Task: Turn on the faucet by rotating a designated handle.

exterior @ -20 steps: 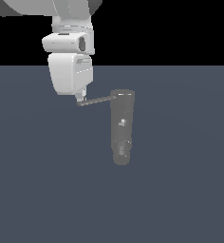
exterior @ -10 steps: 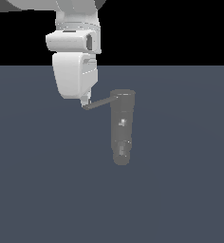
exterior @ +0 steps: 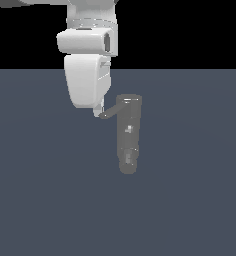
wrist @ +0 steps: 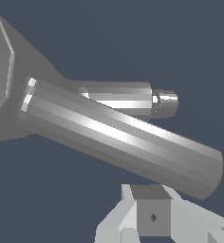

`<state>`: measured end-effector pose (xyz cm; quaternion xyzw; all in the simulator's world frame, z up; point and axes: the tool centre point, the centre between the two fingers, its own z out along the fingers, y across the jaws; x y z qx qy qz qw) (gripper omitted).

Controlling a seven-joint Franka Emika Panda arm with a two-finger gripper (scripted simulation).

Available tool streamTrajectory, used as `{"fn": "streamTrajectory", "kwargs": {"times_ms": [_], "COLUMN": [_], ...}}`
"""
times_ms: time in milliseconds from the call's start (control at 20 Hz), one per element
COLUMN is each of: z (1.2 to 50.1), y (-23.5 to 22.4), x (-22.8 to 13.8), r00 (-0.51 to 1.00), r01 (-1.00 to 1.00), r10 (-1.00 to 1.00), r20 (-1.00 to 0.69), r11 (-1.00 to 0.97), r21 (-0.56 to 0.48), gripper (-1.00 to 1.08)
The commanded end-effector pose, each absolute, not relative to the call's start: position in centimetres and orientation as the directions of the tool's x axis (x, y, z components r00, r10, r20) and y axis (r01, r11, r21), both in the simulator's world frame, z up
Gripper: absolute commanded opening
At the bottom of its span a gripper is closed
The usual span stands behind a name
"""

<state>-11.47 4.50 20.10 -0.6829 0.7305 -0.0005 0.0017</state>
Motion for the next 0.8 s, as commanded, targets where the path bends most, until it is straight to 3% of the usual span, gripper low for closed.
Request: {"fn": "streamTrajectory", "kwargs": {"times_ms": [0,450,750], "z": [20.1,20.1,20.1], "y": [3.8,2.7,-0.6], "x": [-12.2,-13.7,-13.9], "r00": [-0.071,-0.065,-0.066], "r01": [-0.997,-0.998,-0.998], "r10": [-0.997,-0.998,-0.998], "r20": [0.000,-0.001,-0.001], "r11": [0.071,0.065,0.066], "r21": [-0.001,-0.002,-0.001], "gripper": [-1.00,-1.00,-1.00]}}
